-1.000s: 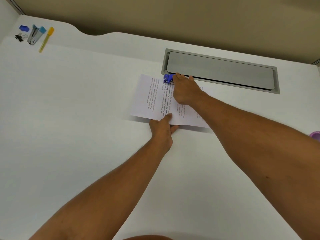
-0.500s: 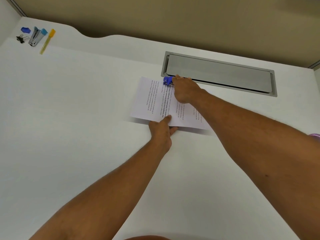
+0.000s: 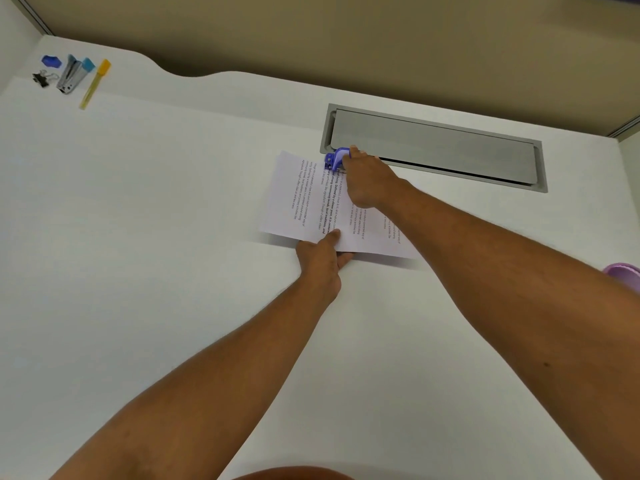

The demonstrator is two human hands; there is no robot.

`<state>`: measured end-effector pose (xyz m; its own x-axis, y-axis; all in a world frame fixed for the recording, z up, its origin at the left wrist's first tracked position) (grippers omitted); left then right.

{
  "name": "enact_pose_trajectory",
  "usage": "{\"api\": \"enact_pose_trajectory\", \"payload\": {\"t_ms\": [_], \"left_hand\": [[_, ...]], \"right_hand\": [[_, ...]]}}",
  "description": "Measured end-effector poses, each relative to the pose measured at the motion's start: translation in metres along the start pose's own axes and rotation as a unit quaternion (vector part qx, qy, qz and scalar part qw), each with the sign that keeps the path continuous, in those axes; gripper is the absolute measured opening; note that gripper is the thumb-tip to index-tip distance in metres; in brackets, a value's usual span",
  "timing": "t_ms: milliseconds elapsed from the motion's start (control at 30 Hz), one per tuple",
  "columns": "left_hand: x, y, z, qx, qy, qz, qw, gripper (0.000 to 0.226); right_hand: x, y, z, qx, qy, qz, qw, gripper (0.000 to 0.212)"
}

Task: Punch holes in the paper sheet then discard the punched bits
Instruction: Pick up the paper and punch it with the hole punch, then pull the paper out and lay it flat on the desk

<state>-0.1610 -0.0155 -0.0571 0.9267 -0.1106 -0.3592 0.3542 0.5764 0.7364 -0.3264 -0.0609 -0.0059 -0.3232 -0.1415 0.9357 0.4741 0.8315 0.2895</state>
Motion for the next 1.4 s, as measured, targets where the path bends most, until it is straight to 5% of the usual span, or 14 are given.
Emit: {"api": "enact_pose_trajectory", "payload": {"t_ms": [433, 633, 800, 967, 1033, 1133, 1233, 1400], "left_hand": [[0.025, 0.02, -0.006, 0.01, 0.003, 0.023, 1.0, 0.054], [0.049, 0.036, -0.006, 0.007, 0.0, 0.027, 1.0, 0.057], [0.071, 0.055, -0.006, -0.008, 0.015, -0.001, 1.0, 0.057], [0.091, 0.073, -0.009, -0.017, 0.018, -0.026, 0.999, 0.056], [0.096, 0.08, -0.011, -0.02, 0.018, -0.034, 0.999, 0.055], [0.102, 0.09, -0.015, -0.028, 0.013, -0.05, 0.998, 0.055], [0.107, 0.098, -0.018, -0.032, 0.001, -0.069, 0.997, 0.055], [0.117, 0.107, -0.011, -0.043, -0.021, -0.138, 0.989, 0.052]], "right_hand": [[0.013, 0.01, 0.0, -0.002, -0.048, -0.032, 0.998, 0.062], [0.028, 0.037, 0.013, -0.034, -0.24, 0.007, 0.97, 0.066], [0.021, 0.099, 0.042, -0.183, -0.392, 0.149, 0.889, 0.069], [-0.016, 0.184, 0.052, -0.284, -0.574, 0.109, 0.76, 0.093], [-0.029, 0.208, 0.044, -0.27, -0.676, 0.056, 0.684, 0.08], [-0.044, 0.231, 0.032, -0.229, -0.751, 0.014, 0.62, 0.043], [-0.051, 0.242, 0.026, -0.219, -0.778, 0.039, 0.588, 0.029], [-0.053, 0.248, 0.024, -0.194, -0.778, 0.076, 0.593, 0.022]]}}
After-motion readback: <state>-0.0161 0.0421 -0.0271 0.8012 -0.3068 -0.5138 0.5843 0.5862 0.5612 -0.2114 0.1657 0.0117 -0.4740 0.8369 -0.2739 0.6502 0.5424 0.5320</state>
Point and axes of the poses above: each hand's wrist, its own y-axis away from the middle knuckle, its own x-axis out of the back of the hand, z = x × y, the point moved 3 cm from there along -y, towards the middle knuckle, and after that the axes turned 9 degrees about -y, right-handed, at the moved point
